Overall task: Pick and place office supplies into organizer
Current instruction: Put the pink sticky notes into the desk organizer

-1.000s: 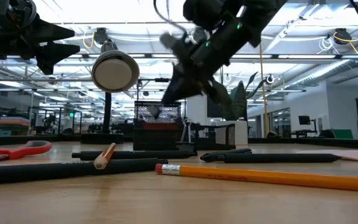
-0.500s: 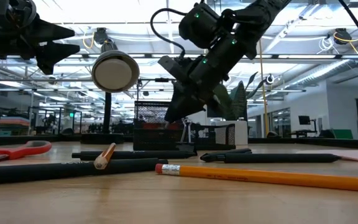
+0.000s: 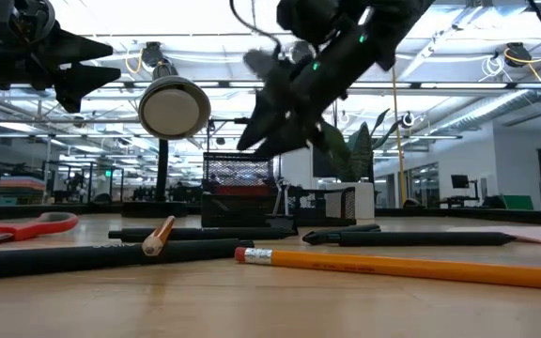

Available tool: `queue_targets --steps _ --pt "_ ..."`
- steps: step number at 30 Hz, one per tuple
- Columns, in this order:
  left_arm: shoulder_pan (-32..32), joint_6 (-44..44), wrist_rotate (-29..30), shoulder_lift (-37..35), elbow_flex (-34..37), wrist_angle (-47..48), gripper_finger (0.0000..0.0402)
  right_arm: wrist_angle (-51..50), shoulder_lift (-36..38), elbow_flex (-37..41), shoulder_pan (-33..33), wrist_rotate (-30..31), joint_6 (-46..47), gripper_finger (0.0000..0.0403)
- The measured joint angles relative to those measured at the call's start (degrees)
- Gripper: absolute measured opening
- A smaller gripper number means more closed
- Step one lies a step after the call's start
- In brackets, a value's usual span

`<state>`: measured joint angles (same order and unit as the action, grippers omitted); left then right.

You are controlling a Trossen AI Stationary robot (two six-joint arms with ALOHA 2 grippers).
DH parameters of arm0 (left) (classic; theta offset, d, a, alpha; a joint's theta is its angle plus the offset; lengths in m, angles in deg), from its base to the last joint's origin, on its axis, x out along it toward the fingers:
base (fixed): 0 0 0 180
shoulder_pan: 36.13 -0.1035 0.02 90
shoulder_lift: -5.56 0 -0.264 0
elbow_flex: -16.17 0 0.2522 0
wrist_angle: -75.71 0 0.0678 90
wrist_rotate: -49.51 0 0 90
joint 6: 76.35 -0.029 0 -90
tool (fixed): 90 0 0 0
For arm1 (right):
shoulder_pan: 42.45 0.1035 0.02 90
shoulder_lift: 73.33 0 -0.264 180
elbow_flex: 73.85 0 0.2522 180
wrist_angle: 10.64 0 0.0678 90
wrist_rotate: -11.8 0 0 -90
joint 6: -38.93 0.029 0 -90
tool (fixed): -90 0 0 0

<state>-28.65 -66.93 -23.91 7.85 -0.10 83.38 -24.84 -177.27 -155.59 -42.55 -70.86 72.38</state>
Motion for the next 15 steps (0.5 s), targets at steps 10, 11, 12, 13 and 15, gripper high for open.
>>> queue_targets --steps 10,11,12,13,15 --pt "0.0 0.0 0.0 0.0 0.0 -0.02 0.0225 -15.87 9.65 0.02 5.13 -0.15 -1.55 0.0131" --pt "0.0 0.01 0.0 0.01 0.0 -0.02 0.0225 -17.86 10.7 0.0 5.6 -0.12 -1.23 0.013" --pt "-0.01 0.01 0.0 0.02 0.0 -0.04 0.0225 -20.48 11.82 -0.01 6.02 -0.09 -0.55 0.0131" --pt "-0.01 0.0 0.0 0.0 0.0 -0.04 0.0225 -23.64 12.98 -0.02 6.41 -0.11 0.68 0.013" --pt "0.0 0.01 0.0 0.0 0.0 -0.04 0.0225 -30.98 14.9 -0.02 7.2 -0.09 4.41 0.013"
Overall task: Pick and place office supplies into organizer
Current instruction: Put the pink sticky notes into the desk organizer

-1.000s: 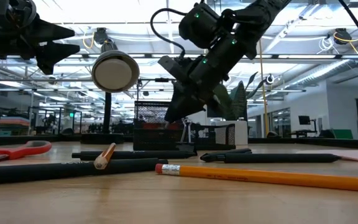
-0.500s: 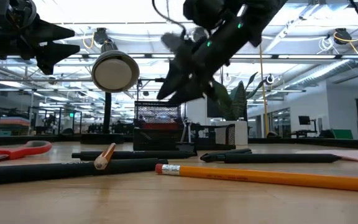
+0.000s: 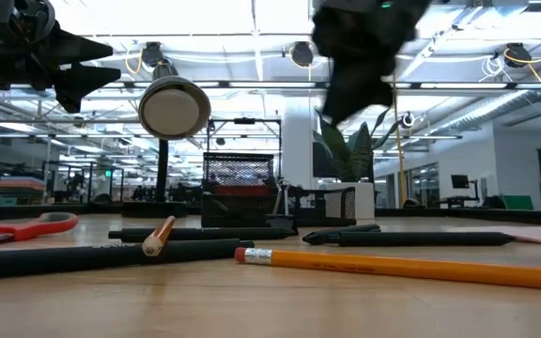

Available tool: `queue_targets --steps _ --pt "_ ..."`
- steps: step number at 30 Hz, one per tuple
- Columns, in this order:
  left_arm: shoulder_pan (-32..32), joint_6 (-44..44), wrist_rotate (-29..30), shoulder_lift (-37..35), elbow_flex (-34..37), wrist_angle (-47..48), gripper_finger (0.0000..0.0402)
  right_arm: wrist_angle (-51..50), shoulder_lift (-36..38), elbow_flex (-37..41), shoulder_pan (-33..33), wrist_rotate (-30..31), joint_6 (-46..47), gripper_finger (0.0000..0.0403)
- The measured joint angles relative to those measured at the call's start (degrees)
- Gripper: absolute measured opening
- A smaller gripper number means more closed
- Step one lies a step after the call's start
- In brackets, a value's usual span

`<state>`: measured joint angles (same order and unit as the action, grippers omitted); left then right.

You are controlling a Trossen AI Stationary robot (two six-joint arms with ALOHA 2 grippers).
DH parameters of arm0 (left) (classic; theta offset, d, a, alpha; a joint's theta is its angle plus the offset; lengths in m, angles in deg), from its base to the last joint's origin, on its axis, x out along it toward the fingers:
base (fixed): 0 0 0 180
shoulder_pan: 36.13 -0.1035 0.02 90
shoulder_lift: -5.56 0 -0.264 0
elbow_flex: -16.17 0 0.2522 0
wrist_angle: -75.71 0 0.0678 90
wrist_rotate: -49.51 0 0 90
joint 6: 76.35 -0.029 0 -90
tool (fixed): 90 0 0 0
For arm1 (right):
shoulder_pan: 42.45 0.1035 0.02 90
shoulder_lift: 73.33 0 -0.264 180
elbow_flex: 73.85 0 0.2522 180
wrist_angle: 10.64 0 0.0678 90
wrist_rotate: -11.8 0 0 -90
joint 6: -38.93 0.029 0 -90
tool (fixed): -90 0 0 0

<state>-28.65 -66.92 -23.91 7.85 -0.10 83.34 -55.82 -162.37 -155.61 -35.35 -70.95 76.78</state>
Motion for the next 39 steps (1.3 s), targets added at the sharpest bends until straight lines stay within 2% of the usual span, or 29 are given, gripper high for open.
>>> queue_targets --steps 4,7,11,17,19,25,31,39 --pt "-0.01 -0.01 0.0 0.01 0.0 0.01 0.0225 -14.43 2.81 0.02 0.97 0.16 11.13 0.0135" --pt "-0.01 -3.14 -0.03 0.0 -0.02 1.61 0.0225 -22.36 3.28 0.54 2.43 -1.28 16.5 0.0162" --pt "0.0 -4.86 -0.02 0.0 0.0 3.9 0.0225 -23.99 3.33 2.0 4.04 -6.14 22.16 0.0233" --pt "0.0 -0.34 0.0 0.02 0.0 4.28 0.0225 -24.55 3.34 5.25 5.07 -8.18 25.81 0.0365" --pt "-0.02 -0.32 0.0 0.0 0.0 4.23 0.0225 -24.3 3.32 6.83 5.82 -9.1 27.32 0.0391" --pt "-0.02 -0.31 0.0 0.02 0.0 4.24 0.0225 -19.61 3.31 11.99 6.66 -11.83 29.51 0.0383" --pt "0.0 -0.28 0.02 0.0 0.0 4.2 0.0225 -7.61 3.33 16.97 7.31 -12.27 30.97 0.0398" --pt "-0.02 -0.26 0.0 0.0 0.0 4.21 0.0225 -7.32 3.33 21.02 7.24 -13.33 31.53 0.0397"
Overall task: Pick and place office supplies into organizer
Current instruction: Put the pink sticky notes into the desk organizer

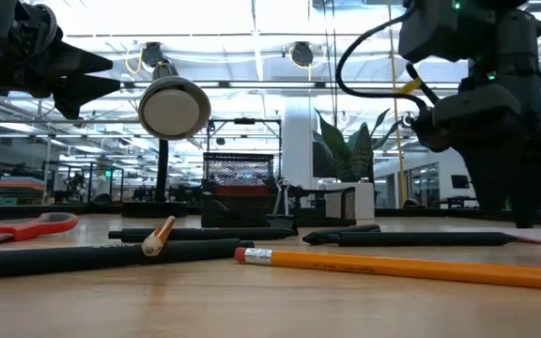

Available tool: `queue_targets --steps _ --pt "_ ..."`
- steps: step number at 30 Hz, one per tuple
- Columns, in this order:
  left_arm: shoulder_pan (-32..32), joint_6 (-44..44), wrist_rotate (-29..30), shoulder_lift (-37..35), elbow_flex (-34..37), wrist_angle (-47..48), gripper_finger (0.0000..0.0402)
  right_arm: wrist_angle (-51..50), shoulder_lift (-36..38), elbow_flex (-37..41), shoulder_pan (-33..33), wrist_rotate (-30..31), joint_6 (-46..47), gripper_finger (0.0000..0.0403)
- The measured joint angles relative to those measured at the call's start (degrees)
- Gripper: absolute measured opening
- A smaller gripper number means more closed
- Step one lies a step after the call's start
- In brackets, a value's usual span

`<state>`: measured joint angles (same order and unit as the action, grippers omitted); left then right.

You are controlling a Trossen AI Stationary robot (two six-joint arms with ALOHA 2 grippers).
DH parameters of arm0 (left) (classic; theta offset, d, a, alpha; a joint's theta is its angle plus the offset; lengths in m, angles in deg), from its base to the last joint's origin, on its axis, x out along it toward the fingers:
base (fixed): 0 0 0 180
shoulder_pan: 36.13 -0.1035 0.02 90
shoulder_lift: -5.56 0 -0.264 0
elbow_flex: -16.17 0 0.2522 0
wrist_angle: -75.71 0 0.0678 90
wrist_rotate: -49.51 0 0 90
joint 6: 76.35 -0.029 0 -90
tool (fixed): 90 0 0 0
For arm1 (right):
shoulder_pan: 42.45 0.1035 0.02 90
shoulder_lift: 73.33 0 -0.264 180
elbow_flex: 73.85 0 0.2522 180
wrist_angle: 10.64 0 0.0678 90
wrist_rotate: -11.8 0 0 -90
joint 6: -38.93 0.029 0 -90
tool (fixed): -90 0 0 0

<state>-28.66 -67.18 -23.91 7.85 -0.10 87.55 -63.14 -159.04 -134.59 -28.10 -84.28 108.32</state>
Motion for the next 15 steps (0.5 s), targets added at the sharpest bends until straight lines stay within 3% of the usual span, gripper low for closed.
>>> queue_targets --steps 15 --pt "0.01 0.09 0.0 0.01 0.0 0.01 0.0225 0.83 0.0 1.41 0.77 3.03 -3.05 0.0396"
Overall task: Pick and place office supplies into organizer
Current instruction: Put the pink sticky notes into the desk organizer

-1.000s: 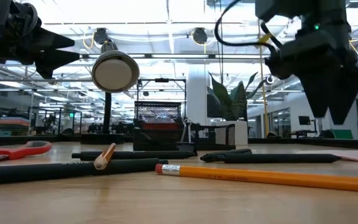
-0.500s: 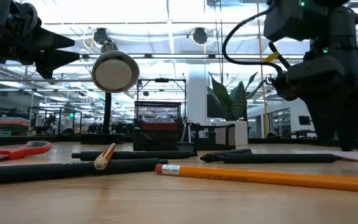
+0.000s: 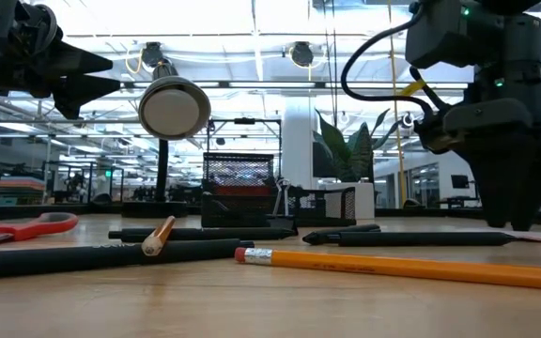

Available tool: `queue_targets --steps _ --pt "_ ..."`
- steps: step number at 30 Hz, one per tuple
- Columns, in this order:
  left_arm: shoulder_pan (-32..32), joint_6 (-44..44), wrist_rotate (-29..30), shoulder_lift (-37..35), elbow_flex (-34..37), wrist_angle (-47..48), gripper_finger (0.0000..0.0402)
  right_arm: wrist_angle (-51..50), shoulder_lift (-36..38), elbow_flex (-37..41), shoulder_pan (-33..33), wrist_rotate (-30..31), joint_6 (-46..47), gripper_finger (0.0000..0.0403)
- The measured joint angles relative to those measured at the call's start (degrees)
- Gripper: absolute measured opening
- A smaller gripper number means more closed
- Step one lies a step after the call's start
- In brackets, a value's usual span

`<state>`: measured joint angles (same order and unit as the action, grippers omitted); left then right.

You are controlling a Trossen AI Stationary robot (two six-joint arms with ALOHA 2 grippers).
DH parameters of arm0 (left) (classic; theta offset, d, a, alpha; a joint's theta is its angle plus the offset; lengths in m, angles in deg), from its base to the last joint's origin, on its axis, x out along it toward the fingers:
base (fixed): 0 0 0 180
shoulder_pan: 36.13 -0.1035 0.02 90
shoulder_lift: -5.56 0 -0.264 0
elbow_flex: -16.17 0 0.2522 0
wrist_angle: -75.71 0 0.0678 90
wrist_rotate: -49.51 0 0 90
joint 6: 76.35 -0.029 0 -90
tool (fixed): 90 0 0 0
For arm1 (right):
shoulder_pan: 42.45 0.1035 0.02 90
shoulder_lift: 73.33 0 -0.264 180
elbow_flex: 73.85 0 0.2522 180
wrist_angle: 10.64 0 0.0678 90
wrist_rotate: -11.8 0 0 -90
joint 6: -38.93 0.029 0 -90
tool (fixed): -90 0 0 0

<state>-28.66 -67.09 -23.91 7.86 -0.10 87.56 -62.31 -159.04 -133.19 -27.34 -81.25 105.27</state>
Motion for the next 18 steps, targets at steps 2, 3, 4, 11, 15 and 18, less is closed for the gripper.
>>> queue_targets --steps 2,3,4,11,15,18 --pt "0.0 0.0 0.0 -0.01 0.0 -0.01 0.0225 -0.07 0.0 0.0 0.22 -0.18 -0.55 0.0396" --pt "0.01 0.0 0.0 -0.01 0.0 -0.02 0.0225 -0.09 0.0 0.0 0.36 -0.19 -0.71 0.0396" --pt "-0.01 0.0 0.0 -0.01 0.0 0.0 0.0225 -0.19 0.0 0.0 0.42 -0.21 -0.93 0.0396" --pt "0.01 0.0 0.01 0.0 0.0 0.0 0.0225 -0.93 -0.04 -0.32 0.77 -0.1 -1.02 0.0396" --pt "-0.01 0.0 0.02 -0.01 0.0 0.0 0.0225 -1.31 -0.31 -0.38 0.8 -0.2 -1.06 0.0396" --pt "0.0 0.0 0.0 0.0 0.0 -0.02 0.0225 -2.08 -0.31 -0.42 0.76 -0.28 -0.86 0.0396"
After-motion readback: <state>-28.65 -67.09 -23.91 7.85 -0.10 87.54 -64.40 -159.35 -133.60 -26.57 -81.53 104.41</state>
